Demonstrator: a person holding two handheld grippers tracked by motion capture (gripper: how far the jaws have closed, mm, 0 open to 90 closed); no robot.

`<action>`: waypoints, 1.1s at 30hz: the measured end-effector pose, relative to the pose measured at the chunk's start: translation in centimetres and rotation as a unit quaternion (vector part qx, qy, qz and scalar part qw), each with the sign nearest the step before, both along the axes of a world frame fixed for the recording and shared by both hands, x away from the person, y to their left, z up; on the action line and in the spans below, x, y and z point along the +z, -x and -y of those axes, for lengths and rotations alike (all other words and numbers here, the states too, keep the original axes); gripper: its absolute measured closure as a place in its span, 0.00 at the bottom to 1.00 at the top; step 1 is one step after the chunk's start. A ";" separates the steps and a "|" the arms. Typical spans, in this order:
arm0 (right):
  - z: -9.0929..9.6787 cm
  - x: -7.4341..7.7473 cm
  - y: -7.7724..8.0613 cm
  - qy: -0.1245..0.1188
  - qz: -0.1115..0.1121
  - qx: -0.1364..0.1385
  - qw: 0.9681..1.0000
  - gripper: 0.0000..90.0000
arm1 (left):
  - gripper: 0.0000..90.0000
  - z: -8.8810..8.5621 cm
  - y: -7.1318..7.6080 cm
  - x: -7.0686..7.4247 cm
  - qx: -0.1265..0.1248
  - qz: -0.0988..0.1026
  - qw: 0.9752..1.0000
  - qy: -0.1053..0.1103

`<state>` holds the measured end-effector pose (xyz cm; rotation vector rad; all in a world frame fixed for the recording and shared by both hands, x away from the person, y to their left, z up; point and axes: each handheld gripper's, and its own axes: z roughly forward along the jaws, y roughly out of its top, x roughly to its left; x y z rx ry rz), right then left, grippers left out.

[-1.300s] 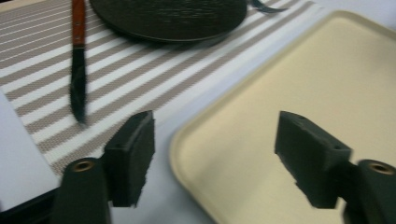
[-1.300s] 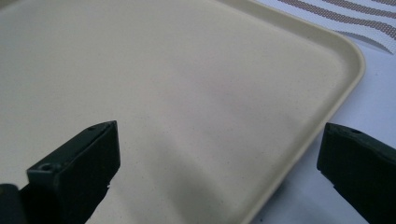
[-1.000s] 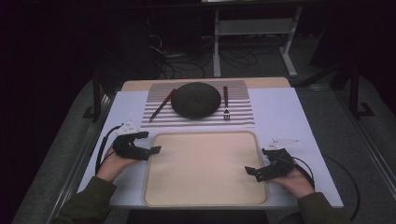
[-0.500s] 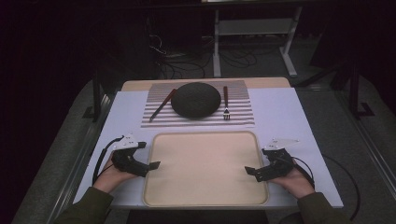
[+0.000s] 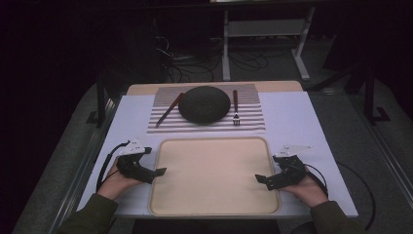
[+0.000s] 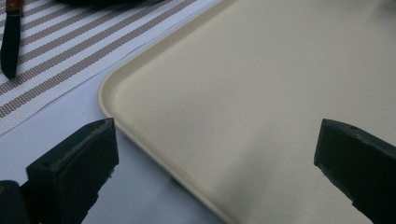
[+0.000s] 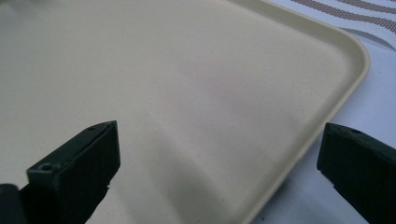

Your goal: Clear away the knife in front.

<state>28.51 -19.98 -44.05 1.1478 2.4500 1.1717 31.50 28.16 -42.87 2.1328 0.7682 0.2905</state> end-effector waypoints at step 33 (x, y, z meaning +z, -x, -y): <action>0.1 0.2 0.0 -0.008 0.001 0.000 1.000 0.00 | 0.00 0.0 -6.6 2.2 0.033 0.004 0.999 0.019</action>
